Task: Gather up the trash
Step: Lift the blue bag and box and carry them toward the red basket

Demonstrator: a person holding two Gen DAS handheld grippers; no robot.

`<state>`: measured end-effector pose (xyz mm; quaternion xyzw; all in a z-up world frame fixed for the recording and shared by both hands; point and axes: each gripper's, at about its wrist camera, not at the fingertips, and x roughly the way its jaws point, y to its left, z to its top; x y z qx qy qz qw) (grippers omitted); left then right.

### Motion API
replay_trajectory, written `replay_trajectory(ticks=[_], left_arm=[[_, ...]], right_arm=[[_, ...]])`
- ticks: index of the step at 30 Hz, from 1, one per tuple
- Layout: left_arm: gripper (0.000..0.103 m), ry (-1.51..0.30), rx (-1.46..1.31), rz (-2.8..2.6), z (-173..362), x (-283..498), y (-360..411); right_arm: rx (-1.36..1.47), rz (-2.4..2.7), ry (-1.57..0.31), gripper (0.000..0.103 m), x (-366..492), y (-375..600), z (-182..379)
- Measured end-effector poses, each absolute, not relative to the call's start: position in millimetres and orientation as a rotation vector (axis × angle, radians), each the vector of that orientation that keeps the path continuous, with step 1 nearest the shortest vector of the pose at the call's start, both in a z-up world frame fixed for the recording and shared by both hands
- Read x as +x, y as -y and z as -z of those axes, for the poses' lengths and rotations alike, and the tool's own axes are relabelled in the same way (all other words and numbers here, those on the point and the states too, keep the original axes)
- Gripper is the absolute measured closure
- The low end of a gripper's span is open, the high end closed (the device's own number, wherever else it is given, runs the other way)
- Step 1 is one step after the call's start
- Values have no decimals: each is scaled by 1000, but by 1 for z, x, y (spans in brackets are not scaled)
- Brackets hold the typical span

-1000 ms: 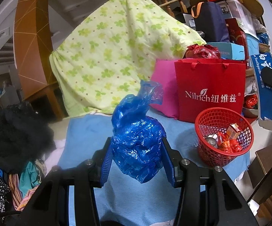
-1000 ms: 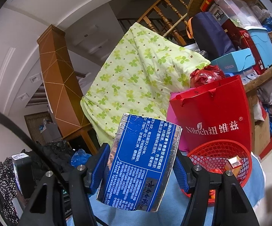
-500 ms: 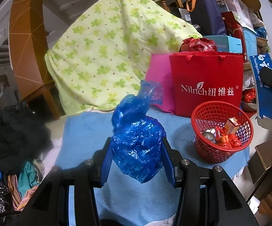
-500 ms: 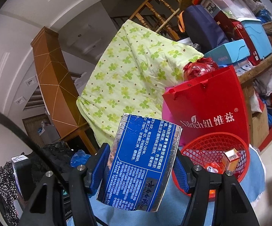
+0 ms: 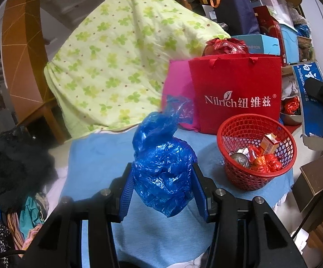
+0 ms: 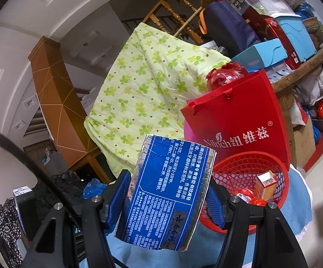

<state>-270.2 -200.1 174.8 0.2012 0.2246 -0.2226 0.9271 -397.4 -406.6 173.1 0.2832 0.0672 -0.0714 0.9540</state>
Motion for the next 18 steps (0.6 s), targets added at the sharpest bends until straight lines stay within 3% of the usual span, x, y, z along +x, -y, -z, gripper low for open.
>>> replay_trajectory(ticks=[18], left_arm=[[53,-492,445,508,-159,-273,229]], right_arm=[[651,195,-159,36,-406,439,-150]])
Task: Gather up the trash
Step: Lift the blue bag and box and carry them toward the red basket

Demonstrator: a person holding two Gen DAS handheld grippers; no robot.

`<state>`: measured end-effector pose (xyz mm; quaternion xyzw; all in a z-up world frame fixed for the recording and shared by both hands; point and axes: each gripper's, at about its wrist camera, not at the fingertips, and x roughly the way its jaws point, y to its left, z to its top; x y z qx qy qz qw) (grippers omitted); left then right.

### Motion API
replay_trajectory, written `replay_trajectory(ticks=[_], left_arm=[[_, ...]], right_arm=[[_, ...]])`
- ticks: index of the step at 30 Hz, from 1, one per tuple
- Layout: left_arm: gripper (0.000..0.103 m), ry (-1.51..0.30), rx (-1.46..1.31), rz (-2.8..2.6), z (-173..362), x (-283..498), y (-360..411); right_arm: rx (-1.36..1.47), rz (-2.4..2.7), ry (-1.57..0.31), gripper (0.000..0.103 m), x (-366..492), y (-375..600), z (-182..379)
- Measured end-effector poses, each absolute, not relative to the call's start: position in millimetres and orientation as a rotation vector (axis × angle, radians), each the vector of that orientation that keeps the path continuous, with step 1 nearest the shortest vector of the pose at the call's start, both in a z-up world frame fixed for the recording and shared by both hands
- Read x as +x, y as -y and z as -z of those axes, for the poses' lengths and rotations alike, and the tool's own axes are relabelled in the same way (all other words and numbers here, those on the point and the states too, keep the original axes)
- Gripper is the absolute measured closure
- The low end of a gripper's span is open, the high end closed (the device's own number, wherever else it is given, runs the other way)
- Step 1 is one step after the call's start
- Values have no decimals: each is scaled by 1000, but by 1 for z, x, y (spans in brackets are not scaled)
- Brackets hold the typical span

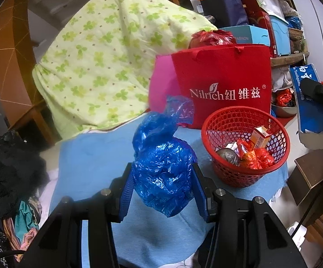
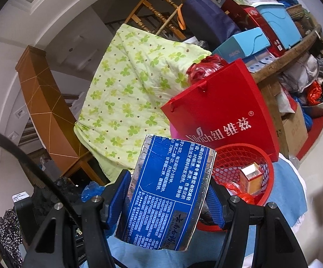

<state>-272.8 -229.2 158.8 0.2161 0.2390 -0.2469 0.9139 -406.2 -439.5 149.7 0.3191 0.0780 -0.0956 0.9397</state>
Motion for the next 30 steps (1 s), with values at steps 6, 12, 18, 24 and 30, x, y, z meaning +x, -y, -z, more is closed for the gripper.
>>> replay_trajectory(ticks=[6,12,18,24,30], left_arm=[[53,-508,436,514,-156,-272,229],[53,-519,417,532,-154,-270,229],[53,-528,422,544,-151,-269,234],[53,-521,432,549,-150,-274,240],[53,-519,440,555,-150,-274,241]], right_arm=[[661,206,-168,36,-406,443,-146],[669,240,-161,36,-411,451,-144],[685,260,-161,36,-414,460,-140],[684,260,-163,36,-415,461,-138],[691,262,-162,36,-415,462,-135]])
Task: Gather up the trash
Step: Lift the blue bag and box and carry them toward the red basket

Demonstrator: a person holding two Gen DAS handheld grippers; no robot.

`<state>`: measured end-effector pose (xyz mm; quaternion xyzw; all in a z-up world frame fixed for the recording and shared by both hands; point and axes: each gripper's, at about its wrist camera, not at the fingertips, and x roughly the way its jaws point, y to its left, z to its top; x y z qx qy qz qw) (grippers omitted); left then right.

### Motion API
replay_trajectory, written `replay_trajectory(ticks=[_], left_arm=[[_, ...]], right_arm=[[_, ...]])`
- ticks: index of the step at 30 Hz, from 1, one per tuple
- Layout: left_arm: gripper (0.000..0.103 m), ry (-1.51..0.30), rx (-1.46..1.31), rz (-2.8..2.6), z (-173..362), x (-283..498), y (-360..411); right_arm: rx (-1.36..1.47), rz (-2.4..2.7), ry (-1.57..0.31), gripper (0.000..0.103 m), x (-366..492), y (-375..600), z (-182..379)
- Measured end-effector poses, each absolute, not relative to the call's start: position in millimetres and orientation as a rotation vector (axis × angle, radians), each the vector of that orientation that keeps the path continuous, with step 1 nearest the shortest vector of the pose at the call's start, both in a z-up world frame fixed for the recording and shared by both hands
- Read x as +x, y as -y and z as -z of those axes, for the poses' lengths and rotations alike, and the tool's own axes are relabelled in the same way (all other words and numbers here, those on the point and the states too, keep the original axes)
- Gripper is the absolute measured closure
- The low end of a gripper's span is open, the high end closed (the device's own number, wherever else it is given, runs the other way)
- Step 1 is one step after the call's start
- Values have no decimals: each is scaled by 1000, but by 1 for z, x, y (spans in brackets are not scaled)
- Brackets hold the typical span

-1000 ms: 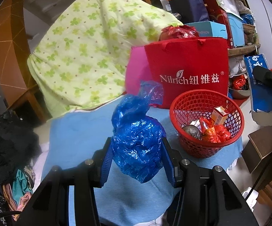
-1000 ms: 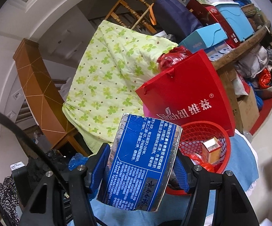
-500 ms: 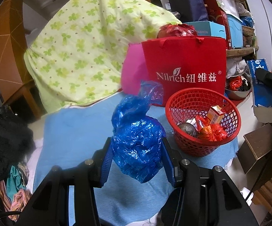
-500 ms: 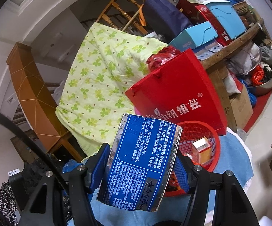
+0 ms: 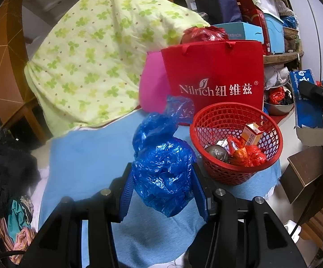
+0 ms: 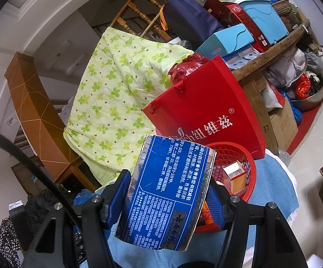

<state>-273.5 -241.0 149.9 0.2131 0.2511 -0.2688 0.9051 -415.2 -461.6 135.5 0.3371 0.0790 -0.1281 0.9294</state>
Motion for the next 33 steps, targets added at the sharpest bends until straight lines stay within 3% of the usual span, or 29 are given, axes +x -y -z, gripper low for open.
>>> replay_trajectory(ticks=[33], left_arm=[[53,-543,530,623,-127,-283,280]], right_arm=[[775,304,-177,36,-426,485,-107]])
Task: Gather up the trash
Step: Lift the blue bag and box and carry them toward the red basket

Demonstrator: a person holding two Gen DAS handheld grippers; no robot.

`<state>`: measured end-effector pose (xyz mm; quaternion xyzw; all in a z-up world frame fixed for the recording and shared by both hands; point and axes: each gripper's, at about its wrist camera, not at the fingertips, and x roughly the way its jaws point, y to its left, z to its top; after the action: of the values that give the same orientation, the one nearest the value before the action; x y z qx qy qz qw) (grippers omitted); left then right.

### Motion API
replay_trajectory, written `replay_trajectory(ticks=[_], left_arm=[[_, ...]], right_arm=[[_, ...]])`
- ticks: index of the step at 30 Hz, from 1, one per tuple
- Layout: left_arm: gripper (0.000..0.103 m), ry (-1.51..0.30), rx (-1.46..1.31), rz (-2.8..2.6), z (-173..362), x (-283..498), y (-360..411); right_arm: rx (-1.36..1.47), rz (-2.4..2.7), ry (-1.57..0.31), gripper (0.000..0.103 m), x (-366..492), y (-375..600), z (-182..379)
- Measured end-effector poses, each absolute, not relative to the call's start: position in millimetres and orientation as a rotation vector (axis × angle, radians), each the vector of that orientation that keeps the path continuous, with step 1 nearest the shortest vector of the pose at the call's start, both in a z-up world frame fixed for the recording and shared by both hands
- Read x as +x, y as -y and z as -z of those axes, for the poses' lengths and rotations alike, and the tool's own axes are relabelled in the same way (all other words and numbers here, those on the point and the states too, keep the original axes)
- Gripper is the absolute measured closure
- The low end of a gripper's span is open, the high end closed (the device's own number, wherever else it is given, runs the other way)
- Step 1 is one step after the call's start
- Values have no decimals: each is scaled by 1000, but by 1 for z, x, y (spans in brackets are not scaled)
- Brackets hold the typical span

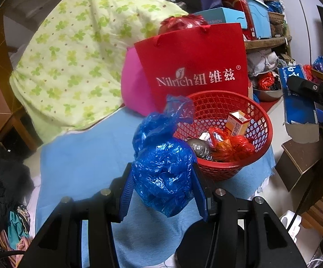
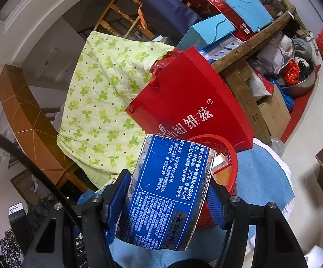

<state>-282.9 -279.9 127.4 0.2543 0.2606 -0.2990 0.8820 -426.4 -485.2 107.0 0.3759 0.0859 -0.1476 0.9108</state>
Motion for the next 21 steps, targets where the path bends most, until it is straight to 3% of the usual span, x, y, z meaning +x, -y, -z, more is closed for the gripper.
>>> replay_trajectory(ticks=[21], left_arm=[[53,-564,548,651,-116,-282,290]], right_arm=[[809,317,-208,36,-421,486,-98]])
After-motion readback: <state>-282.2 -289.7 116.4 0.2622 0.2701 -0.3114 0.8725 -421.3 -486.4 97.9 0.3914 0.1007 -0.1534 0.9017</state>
